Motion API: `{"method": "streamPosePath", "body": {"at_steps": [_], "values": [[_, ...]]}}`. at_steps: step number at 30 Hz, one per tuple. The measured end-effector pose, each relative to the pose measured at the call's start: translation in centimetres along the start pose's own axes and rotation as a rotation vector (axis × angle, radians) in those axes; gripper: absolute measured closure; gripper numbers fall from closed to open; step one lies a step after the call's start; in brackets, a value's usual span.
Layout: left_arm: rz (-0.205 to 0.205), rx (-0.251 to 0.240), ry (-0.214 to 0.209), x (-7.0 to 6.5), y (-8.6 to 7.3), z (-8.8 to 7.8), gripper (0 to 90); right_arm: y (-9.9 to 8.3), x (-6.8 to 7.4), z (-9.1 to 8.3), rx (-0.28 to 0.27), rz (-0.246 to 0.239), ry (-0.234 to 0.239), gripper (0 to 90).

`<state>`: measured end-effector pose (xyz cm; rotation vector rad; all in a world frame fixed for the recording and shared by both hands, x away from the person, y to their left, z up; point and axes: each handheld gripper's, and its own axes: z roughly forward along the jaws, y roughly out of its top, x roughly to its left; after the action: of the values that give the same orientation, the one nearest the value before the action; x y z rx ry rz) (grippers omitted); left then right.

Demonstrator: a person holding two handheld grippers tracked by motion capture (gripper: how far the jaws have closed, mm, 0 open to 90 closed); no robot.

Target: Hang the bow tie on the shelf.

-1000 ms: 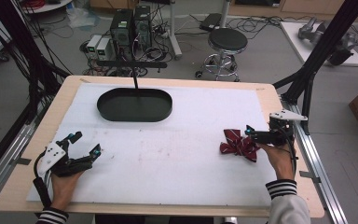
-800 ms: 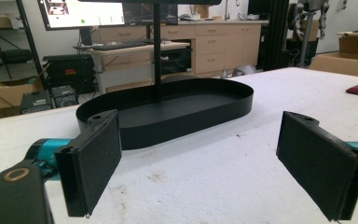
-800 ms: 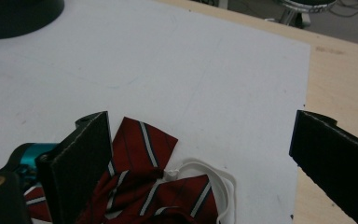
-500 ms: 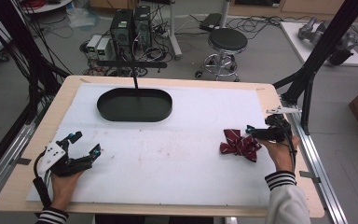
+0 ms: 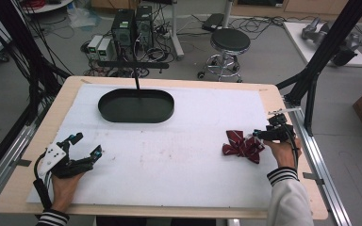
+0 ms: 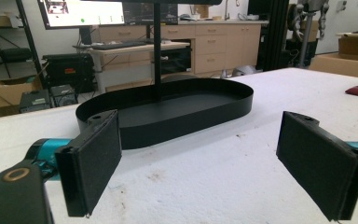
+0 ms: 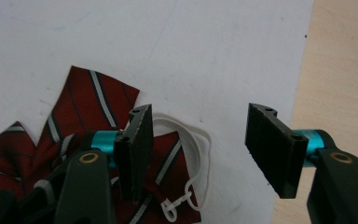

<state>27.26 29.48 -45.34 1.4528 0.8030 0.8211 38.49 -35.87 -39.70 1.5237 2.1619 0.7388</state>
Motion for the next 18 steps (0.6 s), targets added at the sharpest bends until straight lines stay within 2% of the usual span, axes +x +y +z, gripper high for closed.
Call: {"method": "streamPosePath", "body": {"at_steps": [5, 12, 18], "values": [[-0.003, -0.002, 0.0, 0.0, 0.0, 0.0, 14.3, -0.1, -0.3, 0.4, 0.047, 0.02, -0.001, 44.1], [-0.002, -0.002, 0.0, -0.1, 0.0, 0.0, 14.3, -0.3, -0.3, 0.8, 0.09, 0.011, 0.014, 51.2], [-0.002, -0.003, -0.001, -0.1, 0.0, 0.0, 14.3, -0.4, -0.4, 1.1, 0.129, 0.01, 0.002, 56.6]]}}
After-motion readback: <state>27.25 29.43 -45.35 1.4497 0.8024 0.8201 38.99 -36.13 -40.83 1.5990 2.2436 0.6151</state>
